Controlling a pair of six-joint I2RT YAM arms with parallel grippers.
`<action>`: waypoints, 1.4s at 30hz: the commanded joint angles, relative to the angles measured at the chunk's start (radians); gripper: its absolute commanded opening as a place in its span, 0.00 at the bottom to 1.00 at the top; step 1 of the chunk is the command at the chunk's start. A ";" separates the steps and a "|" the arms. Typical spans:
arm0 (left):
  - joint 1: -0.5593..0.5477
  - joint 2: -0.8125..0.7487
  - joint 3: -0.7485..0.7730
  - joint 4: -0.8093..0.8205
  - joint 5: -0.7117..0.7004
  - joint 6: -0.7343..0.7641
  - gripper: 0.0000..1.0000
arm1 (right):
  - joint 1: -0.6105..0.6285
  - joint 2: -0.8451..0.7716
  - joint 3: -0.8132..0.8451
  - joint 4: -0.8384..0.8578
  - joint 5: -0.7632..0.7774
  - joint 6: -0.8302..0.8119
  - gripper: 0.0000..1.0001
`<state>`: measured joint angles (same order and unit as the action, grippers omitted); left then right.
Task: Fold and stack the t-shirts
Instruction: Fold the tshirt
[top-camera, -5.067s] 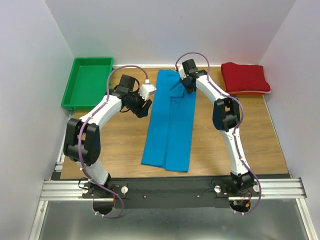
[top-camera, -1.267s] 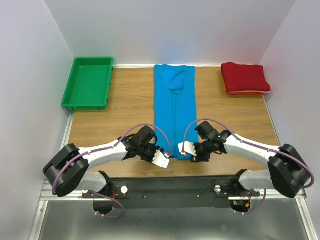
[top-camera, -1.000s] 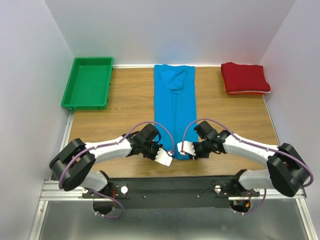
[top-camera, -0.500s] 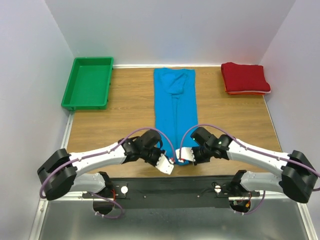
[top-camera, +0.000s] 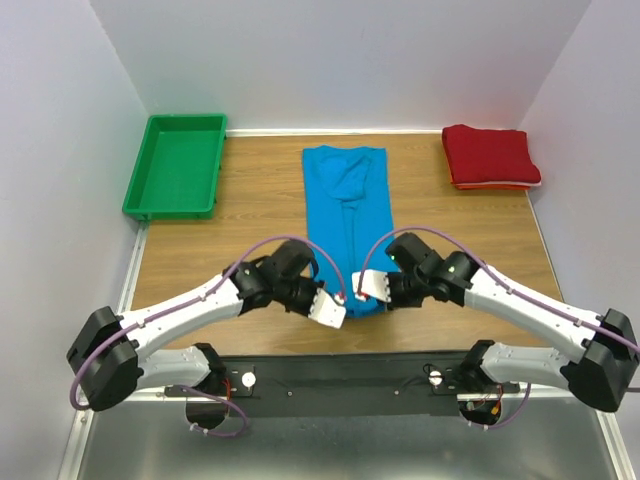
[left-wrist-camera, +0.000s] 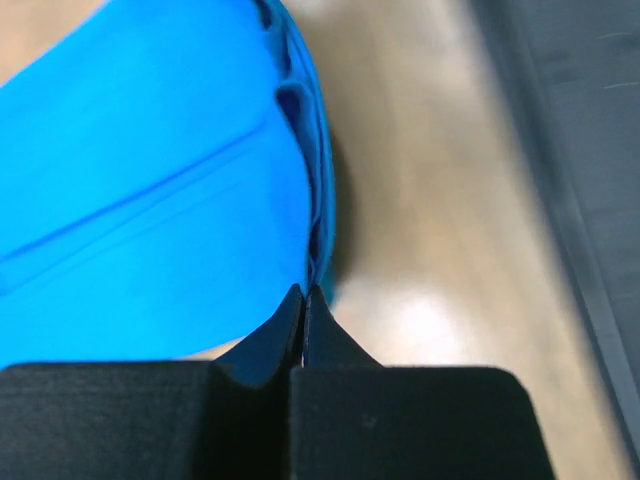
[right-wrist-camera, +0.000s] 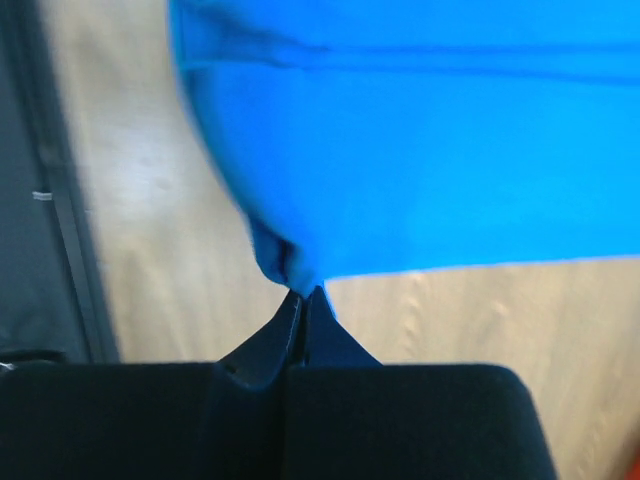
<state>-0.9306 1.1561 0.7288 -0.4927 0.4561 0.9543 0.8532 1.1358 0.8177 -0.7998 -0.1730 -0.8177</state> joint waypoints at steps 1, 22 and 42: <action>0.105 0.046 0.090 -0.030 0.036 0.083 0.00 | -0.092 0.067 0.107 -0.013 0.018 -0.076 0.00; 0.437 0.618 0.682 -0.119 0.069 0.374 0.00 | -0.431 0.613 0.624 0.068 -0.129 -0.425 0.00; 0.536 0.926 0.937 -0.100 0.026 0.394 0.11 | -0.506 0.973 0.931 0.116 -0.152 -0.454 0.21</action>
<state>-0.4126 2.0552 1.6417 -0.6132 0.4896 1.3602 0.3534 2.0762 1.6882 -0.7174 -0.3031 -1.2831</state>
